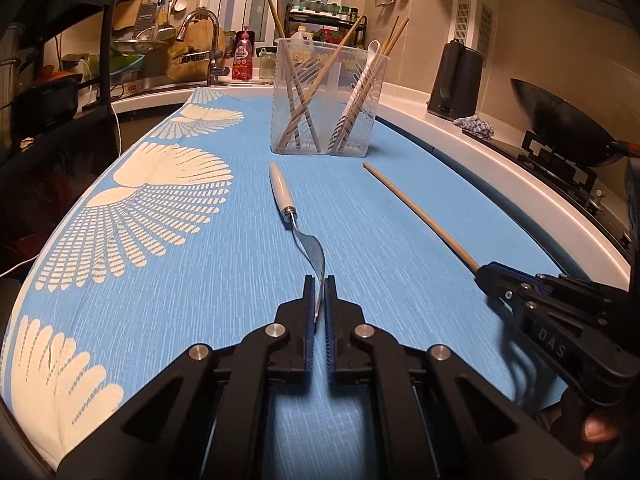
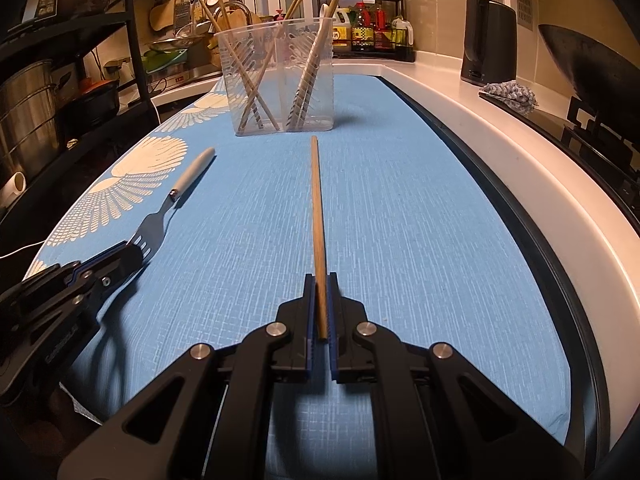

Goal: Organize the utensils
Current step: 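Close the left tool on the white-handled fork's neck while the right tool holds the chopstick, then lift the fork and chopstick and carry both above the clear container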

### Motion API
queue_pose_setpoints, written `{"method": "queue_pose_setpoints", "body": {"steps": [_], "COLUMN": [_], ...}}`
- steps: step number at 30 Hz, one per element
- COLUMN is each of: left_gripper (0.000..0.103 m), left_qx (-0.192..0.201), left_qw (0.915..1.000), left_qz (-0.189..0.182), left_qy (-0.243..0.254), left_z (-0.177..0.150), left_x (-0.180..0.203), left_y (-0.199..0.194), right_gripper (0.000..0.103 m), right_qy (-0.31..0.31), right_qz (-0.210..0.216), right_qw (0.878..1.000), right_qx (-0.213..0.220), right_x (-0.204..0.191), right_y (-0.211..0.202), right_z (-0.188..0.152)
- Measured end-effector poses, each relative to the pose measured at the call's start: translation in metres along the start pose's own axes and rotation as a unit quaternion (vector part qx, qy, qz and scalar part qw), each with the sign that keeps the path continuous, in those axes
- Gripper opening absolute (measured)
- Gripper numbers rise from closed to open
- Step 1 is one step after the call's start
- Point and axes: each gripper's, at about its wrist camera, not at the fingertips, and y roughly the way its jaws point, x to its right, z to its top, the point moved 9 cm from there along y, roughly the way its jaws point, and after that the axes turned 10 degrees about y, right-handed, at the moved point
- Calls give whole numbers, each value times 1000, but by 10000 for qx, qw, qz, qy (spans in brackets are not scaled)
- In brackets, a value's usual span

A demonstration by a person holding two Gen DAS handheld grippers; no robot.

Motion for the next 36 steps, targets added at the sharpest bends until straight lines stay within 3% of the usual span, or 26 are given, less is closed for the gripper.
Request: {"method": "queue_pose_setpoints", "body": {"steps": [21,36], "left_gripper": [5,3], "left_qx": [168,919], "left_qw": [9997,9946], "left_qz": [149,323], "left_qy": [69,365], "left_z": [2,43], "left_x": [1,0], "left_y": [2,-45], "right_gripper": [5,5], "right_qy": [-62,-299], "right_qz": [-11,-56], "right_qw": [10000,9975], "right_qx": [64,640], "right_x": [-1,-10], "right_y": [-1,-54], "right_z": [2,47]}}
